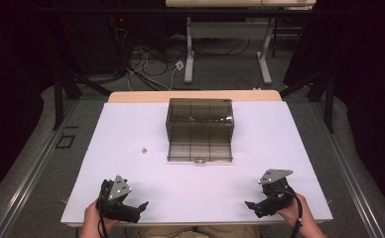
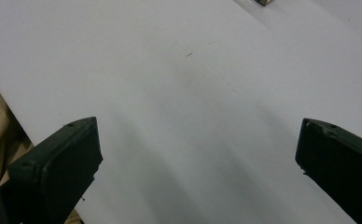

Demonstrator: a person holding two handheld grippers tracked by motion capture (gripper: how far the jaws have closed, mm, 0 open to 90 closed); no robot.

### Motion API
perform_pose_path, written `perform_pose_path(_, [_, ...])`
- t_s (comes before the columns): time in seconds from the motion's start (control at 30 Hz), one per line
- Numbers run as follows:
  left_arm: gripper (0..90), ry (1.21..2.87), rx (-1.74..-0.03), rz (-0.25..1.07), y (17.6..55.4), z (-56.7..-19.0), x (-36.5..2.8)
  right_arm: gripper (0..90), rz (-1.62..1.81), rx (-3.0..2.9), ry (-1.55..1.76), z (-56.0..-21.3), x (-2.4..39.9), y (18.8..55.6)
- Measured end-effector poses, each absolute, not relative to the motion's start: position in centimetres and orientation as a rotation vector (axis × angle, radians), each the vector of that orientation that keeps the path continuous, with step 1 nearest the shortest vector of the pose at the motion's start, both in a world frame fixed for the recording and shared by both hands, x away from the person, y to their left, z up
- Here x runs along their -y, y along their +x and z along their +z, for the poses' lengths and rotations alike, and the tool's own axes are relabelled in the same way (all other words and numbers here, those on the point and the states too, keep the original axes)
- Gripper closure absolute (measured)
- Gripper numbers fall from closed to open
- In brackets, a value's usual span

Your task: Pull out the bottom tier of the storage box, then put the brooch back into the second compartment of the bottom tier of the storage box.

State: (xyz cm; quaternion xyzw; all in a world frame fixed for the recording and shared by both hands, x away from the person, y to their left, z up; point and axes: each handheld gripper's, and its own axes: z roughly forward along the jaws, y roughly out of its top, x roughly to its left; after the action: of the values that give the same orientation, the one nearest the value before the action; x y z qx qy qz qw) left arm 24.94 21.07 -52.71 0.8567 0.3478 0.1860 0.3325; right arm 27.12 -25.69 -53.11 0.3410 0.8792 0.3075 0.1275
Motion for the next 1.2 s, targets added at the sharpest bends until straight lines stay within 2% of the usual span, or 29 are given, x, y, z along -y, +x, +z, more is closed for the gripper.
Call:
perform_pose_path(0.47, [0.0,2.221,-0.93,0.475,25.6,-52.4,-20.7,0.0,0.862,-2.569,1.002,-52.9,25.7,27.1])
perform_pose_path(1.2, [0.0,2.24,-0.977,0.491,29.3,-52.8,-19.3,0.0,0.886,-2.565,0.987,-53.0,25.6,27.2])
